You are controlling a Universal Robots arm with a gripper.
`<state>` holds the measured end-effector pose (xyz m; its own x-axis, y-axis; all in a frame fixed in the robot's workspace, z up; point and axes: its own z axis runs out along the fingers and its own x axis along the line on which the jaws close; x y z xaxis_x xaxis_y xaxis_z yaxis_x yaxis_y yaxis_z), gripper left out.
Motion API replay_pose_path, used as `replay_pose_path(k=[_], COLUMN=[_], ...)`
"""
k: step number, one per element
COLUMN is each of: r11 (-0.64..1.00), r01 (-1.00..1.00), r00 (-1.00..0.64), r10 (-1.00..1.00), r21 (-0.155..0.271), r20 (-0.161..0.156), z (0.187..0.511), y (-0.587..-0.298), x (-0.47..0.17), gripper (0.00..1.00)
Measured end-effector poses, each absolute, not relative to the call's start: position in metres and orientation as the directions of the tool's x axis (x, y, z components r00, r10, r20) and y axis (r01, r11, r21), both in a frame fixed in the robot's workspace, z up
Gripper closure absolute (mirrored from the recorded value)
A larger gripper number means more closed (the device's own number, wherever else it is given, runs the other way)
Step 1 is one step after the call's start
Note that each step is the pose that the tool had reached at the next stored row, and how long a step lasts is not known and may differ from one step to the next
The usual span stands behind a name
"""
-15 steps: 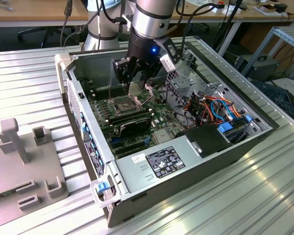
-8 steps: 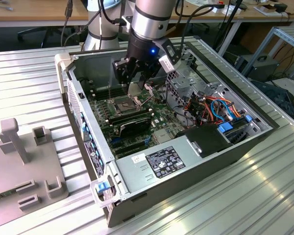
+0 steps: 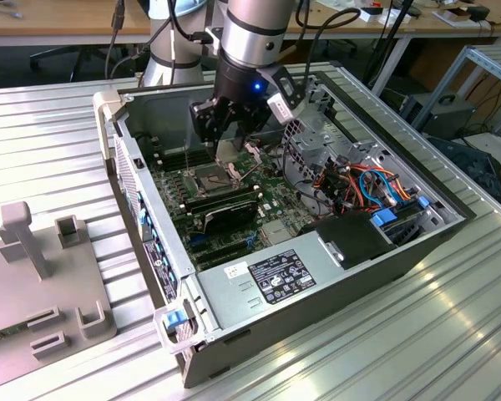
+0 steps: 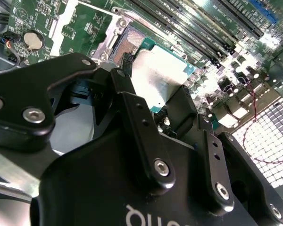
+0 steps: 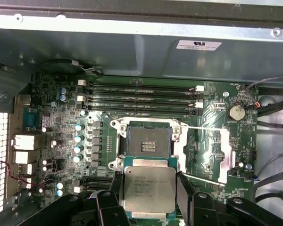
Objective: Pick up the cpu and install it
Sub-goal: 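Pick up the cpu and move it towards the insertion slot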
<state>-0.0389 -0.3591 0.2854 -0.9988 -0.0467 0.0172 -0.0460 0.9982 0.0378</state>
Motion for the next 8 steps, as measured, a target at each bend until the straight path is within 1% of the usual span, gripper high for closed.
replay_pose_path(k=[8], r11=[0.998], r01=[-0.046], r00=[-0.999], r10=[-0.047], r21=[0.038], r20=[0.017], z=[0.2854], y=[-0.3564], x=[-0.0389], gripper=[0.46])
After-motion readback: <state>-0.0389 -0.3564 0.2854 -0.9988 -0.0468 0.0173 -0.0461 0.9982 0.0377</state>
